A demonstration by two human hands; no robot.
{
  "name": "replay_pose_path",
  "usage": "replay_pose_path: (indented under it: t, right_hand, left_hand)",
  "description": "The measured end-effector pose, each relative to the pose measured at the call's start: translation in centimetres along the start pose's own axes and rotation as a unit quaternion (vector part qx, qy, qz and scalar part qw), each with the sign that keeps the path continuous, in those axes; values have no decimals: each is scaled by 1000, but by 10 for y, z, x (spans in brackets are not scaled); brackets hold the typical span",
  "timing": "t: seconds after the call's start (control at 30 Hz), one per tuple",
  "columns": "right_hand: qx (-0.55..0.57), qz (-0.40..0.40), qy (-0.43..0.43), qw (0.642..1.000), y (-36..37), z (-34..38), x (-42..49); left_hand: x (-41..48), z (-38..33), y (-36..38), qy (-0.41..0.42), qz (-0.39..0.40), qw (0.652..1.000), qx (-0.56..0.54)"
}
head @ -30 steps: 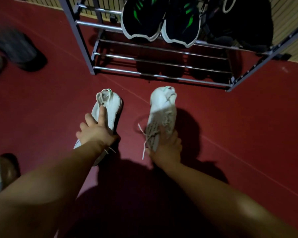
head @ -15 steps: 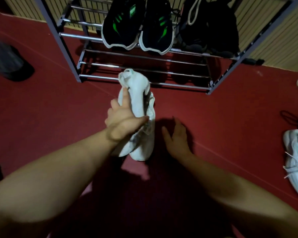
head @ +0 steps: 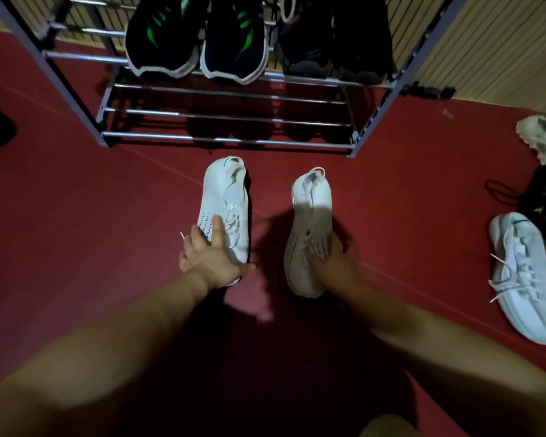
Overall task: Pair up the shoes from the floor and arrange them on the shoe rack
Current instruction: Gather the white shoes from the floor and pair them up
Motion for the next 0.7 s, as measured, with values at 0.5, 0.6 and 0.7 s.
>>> replay_pose_path:
  t: [0.5, 0.6, 0.7]
  right_hand:
    - [-127, 7, -9, 992, 32, 14, -4]
    - [-132, 8, 6, 991, 32, 14, -2]
    - [-123, 10, 32, 992, 29, 17, -3]
  left_hand:
    - [6, 1, 14, -12, -30, 999, 1]
    - [6, 1, 13, -9, -42, 998, -40]
    - [2, 1, 11, 12, -56, 996, -74]
Point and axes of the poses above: each hand's wrist, its own x-axis towards the middle knuckle, its own y-axis out of the palm, z = x × y, the point moved 2 cm from there along x, towards the middle knuckle, and after that the axes turned 13 degrees about z, right-handed, at the moved point
